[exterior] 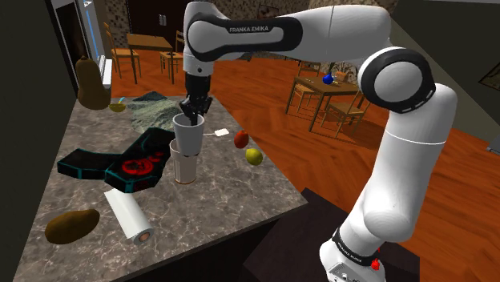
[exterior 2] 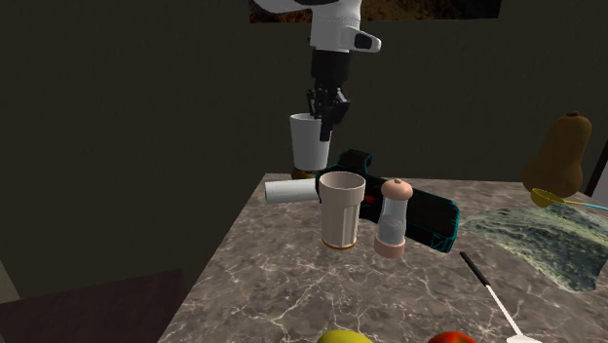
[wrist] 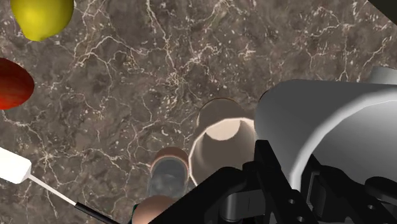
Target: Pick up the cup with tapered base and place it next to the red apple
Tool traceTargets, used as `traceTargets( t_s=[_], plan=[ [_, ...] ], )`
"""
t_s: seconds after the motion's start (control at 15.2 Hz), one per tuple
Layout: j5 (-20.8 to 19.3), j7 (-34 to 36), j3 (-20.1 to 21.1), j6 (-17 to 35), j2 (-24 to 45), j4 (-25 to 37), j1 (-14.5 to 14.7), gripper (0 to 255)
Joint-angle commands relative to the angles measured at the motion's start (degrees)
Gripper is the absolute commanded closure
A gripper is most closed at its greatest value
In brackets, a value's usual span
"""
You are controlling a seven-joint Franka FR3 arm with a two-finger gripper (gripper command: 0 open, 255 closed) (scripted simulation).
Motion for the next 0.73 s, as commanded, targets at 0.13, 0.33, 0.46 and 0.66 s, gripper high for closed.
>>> traceTargets(
  t_s=[0.13, 0.33, 0.46, 0.66],
  plan=[
    [0.14, -4.97, -1.92, -0.84, 0.27, 0.74, -3.01, 255],
    [0.17, -8.64, -3.36, -1.53, 0.90, 1.78, -5.27, 255],
    [0.15, -11.03, -4.30, -2.09, 1.60, 2.85, -6.75, 255],
    [0.11, -14.56, -5.67, -3.10, 3.07, 5.07, -8.97, 255]
  ],
)
